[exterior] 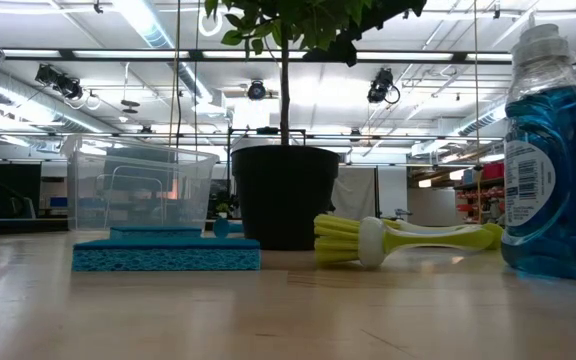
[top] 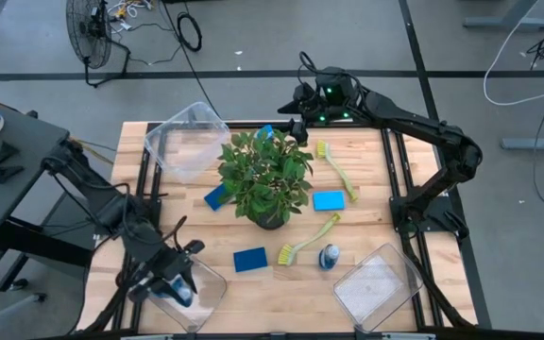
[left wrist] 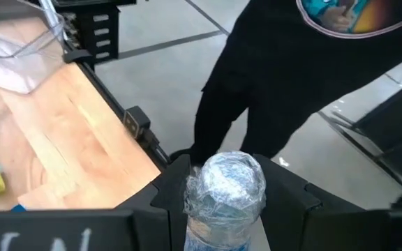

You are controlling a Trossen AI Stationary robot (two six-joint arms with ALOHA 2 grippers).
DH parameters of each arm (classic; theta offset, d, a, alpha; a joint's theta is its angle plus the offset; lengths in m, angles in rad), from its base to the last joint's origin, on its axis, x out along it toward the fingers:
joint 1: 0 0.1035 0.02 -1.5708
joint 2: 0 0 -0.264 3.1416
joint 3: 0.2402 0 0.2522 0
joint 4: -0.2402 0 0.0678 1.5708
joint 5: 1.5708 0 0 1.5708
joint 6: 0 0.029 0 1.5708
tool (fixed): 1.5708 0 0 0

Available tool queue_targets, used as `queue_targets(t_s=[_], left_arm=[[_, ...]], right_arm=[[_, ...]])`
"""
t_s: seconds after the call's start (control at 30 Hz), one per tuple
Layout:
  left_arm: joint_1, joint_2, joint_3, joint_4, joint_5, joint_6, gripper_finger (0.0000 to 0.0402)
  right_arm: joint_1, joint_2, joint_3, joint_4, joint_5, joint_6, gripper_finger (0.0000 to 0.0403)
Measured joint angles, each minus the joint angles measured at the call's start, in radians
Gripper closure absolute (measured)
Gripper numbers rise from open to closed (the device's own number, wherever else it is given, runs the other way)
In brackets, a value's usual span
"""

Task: Pick & Place Kitchen Sink Supplies
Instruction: Put the blue liquid soap bottle into the bottom left transparent bin

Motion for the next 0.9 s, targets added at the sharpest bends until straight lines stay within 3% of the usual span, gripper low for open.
queue_targets(t_s=[0.43, 0.9], left_arm=[[-0.128, -0.007, -0.205, 0.213, -0.195, -0.065, 0.0263], [-0.263, -0.007, -0.393, 0.414, -0.475, -0.132, 0.0263]], right_arm=[[0.011, 0.0, 0.0, 0.001, 0.002, 0.007, 0.0081], [0.05, 0.0, 0.0, 0.002, 0.037, 0.007, 0.0081]])
